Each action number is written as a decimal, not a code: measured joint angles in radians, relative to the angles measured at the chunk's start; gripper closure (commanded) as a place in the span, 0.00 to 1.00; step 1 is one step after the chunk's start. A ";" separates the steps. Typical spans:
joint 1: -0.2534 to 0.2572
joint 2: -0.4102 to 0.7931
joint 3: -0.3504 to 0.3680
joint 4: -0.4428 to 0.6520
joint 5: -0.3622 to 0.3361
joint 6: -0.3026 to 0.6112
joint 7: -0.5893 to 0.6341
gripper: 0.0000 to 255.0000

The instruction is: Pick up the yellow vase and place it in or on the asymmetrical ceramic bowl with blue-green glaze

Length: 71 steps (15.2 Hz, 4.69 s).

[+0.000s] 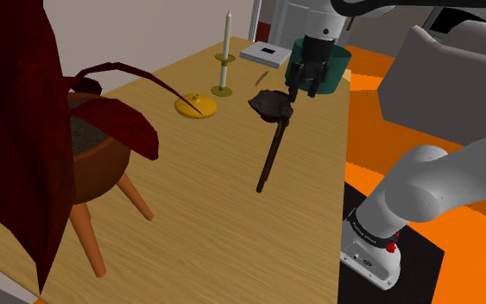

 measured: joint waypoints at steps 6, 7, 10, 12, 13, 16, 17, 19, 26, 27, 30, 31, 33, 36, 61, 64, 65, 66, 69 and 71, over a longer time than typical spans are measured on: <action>0.018 0.202 0.048 0.122 0.002 0.112 0.051 0.00; 0.021 0.240 0.057 0.151 0.000 0.125 0.062 0.00; 0.029 0.358 0.080 0.236 -0.011 0.173 0.093 0.00; 0.033 0.426 0.091 0.295 -0.022 0.191 0.110 0.00; 0.035 0.466 0.095 0.327 -0.029 0.203 0.117 0.00; 0.049 0.568 0.114 0.428 -0.050 0.217 0.154 0.00; 0.053 0.599 0.118 0.461 -0.058 0.218 0.165 0.00; 0.064 0.677 0.127 0.553 -0.077 0.211 0.187 0.00; 0.113 0.974 0.133 0.918 -0.148 0.166 0.242 0.00; 0.118 1.008 0.132 0.968 -0.155 0.154 0.242 0.00; 0.126 1.051 0.130 1.000 -0.164 0.167 0.250 0.00; 0.126 1.056 0.130 0.994 -0.165 0.178 0.251 0.00; 0.125 1.060 0.129 0.976 -0.166 0.201 0.252 0.00; 0.124 1.063 0.129 0.951 -0.168 0.229 0.253 0.00; 0.127 1.062 0.130 1.034 -0.165 0.146 0.248 1.00; 0.128 1.064 0.130 1.079 -0.165 0.103 0.244 1.00; 0.129 1.067 0.130 1.096 -0.165 0.088 0.243 1.00; 0.128 1.066 0.130 1.105 -0.164 0.078 0.241 1.00; 0.134 1.075 0.130 1.162 -0.165 0.031 0.242 1.00; 0.134 1.076 0.130 1.194 -0.165 0.000 0.239 1.00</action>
